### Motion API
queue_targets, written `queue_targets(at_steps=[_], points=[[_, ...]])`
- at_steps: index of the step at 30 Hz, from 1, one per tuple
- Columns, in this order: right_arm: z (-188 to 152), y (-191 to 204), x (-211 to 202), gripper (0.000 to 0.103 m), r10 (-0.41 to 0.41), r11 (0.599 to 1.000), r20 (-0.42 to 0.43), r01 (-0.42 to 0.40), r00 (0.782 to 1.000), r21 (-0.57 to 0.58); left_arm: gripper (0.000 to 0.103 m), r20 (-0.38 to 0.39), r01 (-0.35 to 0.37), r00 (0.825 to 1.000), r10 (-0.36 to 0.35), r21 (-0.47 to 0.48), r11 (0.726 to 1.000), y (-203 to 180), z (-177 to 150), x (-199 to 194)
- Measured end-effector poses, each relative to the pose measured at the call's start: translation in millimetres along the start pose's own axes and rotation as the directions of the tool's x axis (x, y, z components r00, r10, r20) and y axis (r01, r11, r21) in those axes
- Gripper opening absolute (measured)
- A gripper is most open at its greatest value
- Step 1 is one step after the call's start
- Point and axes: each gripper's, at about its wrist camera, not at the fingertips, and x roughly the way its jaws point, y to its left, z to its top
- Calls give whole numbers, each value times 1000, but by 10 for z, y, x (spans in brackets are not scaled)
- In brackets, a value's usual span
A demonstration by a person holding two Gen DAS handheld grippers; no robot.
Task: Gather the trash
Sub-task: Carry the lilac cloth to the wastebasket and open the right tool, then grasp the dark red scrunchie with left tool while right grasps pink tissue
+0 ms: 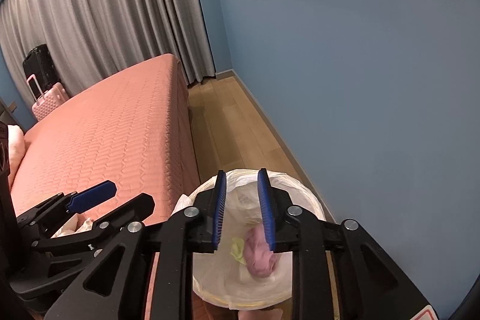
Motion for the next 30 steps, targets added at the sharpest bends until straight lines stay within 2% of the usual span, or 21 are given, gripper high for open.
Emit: queue_targets(at_steps=[6, 17, 22, 25, 30], points=[[-33, 99, -46, 26, 4, 1000, 2, -4, 1000, -12, 63, 8, -5, 1000, 6, -25, 1000, 77, -13, -99], [-187, 456, -316, 36, 36, 998, 11, -35, 999, -58, 63, 35, -47, 998, 51, -103, 994, 503, -171, -403], [-284, 803, -415, 39, 77, 993, 3, -76, 997, -92, 74, 51, -95, 993, 105, -160, 982, 812, -359, -662], [-381, 1047, -448, 43, 108, 987, -9, -108, 994, -116, 81, 44, -148, 986, 159, -190, 971, 1053, -533, -823], [-621, 1486, -482, 48, 154, 976, -35, -158, 987, -149, 84, 1, -229, 971, 238, -272, 935, 1536, -882, -1071]])
